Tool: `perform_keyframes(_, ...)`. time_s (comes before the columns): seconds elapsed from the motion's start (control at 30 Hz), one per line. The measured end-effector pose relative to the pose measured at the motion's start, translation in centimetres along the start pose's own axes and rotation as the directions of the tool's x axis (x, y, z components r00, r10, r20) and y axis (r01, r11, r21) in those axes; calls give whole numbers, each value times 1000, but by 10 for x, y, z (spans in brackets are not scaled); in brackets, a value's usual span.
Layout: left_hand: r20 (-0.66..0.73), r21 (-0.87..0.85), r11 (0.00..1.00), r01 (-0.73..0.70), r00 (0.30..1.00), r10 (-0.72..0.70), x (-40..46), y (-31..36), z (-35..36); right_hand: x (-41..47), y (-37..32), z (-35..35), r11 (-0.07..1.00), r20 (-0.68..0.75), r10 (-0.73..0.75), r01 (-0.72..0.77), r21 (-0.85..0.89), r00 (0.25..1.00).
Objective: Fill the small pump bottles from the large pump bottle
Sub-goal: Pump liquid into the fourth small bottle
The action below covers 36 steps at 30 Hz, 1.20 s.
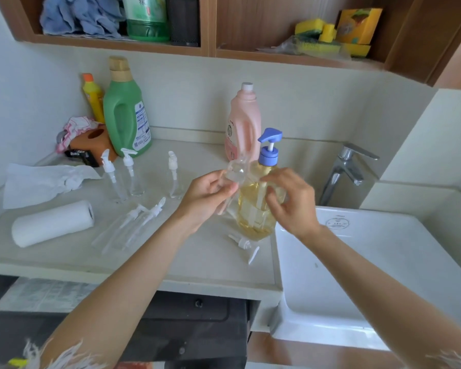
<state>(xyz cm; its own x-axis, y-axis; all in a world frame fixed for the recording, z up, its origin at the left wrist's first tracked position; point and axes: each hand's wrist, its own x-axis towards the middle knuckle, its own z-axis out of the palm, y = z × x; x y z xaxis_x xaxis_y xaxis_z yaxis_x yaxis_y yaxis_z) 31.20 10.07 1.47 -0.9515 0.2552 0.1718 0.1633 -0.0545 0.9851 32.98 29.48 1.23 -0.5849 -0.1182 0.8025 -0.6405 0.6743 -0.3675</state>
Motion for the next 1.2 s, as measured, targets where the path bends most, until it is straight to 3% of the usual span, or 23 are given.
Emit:
perform_keyframes(0.07,-16,33,999,16,1000,-16,-6,-13,-11,-20,0,9,997,232,80,-75,-31,969)
perform_keyframes(0.17,-30,71,995,70,997,-68,-17,-36,-24,-43,-4,27,945,551,289,-141,-297,783)
perform_keyframes(0.27,-7,100,988,116,993,-116,-32,-56,-25,-55,-6,41,876,703,421,-58,-478,573)
perform_keyframes(0.33,5,125,978,167,986,-169,-42,-72,-24,-65,-6,49,853,725,477,-61,-519,496)
perform_keyframes(0.47,22,142,972,186,981,-191,-57,-88,-20,-73,-4,56,826,651,524,-140,-547,548)
perform_keyframes(0.6,48,150,973,175,982,-184,-61,-89,-20,-63,-5,46,858,655,503,-233,-458,563)
perform_keyframes(0.8,46,203,964,170,982,-183,-58,-89,-23,-5,-22,-14,929,480,366,-284,-236,797)
perform_keyframes(0.93,97,241,959,147,980,-174,-53,-84,-20,19,-30,-41,946,515,323,-279,-163,794)
perform_keyframes(1.2,96,243,963,117,985,-144,-50,-84,-19,22,-33,-55,950,576,310,-222,-219,757)
